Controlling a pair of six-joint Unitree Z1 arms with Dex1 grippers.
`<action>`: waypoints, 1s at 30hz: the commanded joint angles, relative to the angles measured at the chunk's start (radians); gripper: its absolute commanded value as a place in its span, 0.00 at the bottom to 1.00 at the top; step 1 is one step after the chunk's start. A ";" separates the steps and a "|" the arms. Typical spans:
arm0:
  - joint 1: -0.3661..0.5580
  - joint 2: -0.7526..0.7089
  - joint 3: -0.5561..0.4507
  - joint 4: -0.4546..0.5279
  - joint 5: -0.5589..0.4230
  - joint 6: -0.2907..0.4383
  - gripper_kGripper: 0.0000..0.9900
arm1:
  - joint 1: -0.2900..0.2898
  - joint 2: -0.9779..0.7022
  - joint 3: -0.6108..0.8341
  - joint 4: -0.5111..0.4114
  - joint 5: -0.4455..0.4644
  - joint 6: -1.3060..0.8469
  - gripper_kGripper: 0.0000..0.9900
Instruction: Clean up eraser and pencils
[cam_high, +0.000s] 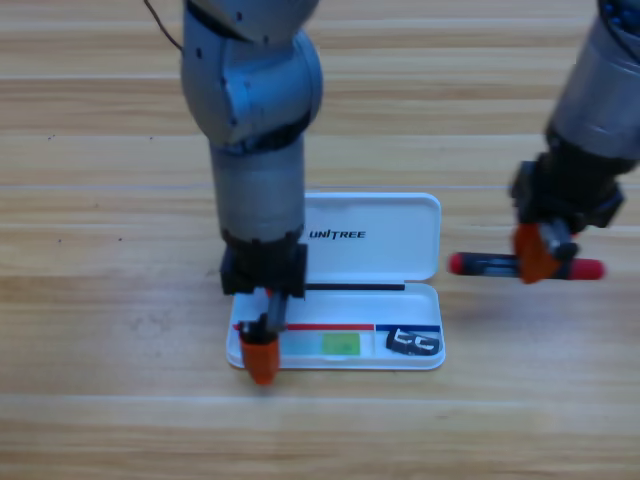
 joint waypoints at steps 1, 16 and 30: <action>0.020 -0.252 0.037 0.038 0.013 0.004 1.00 | 0.133 0.128 -0.138 0.031 0.014 0.044 0.00; 0.341 -0.531 0.271 0.010 -0.061 0.144 1.00 | 0.196 0.464 -0.466 0.071 -0.048 0.093 0.00; 0.349 -0.537 0.332 -0.008 -0.081 0.142 1.00 | 0.196 0.494 -0.497 0.071 -0.060 0.108 0.05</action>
